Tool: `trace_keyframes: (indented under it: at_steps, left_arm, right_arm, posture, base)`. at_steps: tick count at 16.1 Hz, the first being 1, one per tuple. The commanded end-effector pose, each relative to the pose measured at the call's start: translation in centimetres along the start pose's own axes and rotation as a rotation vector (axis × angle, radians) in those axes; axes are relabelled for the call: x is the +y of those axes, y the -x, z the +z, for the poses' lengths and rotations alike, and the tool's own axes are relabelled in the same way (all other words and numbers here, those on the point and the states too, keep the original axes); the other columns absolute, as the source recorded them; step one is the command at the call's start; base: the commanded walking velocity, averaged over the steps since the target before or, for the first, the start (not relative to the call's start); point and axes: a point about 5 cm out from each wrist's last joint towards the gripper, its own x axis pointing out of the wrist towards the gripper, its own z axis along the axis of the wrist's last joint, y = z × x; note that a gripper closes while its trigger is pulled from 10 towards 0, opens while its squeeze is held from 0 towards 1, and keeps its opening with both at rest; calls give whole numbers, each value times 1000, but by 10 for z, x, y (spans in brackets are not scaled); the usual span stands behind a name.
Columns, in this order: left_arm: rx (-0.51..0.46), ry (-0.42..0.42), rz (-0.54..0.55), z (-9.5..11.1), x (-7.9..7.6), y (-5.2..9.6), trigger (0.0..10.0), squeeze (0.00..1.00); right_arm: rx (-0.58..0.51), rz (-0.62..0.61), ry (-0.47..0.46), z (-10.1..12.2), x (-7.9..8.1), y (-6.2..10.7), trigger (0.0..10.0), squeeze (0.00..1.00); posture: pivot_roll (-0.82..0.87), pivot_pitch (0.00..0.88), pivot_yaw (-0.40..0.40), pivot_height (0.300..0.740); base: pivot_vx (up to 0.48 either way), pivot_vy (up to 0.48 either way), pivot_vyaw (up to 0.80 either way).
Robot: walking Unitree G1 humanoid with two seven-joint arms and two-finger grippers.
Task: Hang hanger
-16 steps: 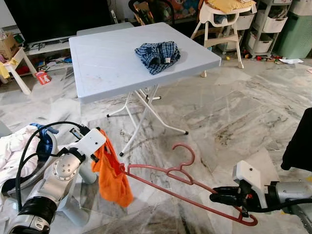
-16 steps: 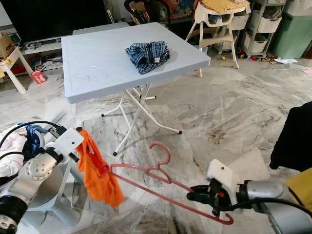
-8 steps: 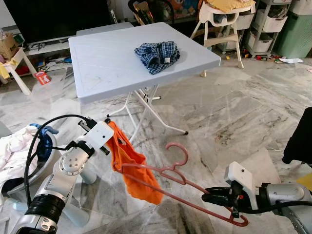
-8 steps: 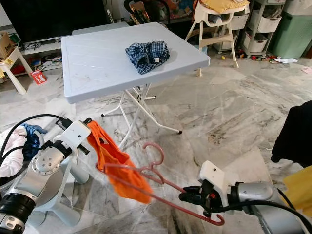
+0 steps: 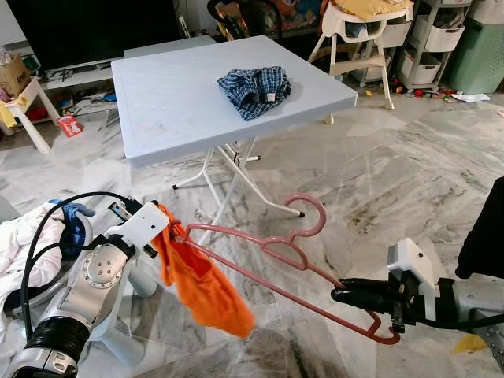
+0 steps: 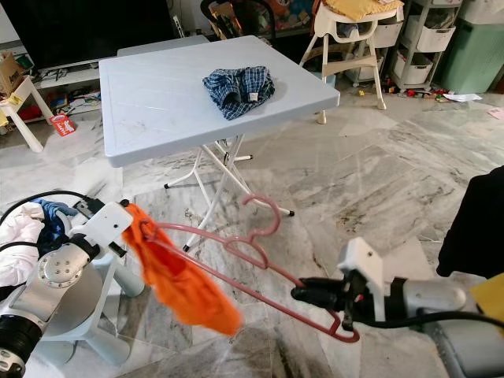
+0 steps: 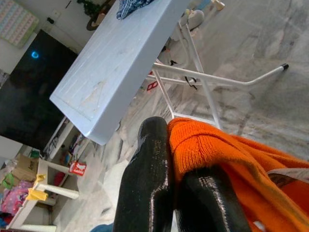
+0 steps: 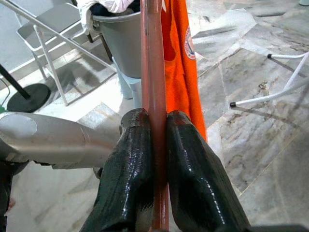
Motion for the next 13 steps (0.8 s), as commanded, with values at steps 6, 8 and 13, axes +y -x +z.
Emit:
trace_keyframes:
  at_steps: [6,8,13]
  left_arm:
    - [-54,-3,18,13,3,-5,10000,0]
    - [-55,-2,17,14,3,-6,10000,0]
    - [-66,3,21,17,6,-7,10000,0]
  right_arm:
    - [90,-50,51,-15,-7,-15,10000,0]
    - [104,-55,53,-20,-7,-21,10000,0]
    - [134,-140,90,-31,-20,-31,10000,0]
  posture:
    - [-106,0,93,740]
    - [-104,0,93,740]
    - [-104,0,96,740]
  base:
    - [0,0,0]
    - [0,0,0]
    - [0,0,0]
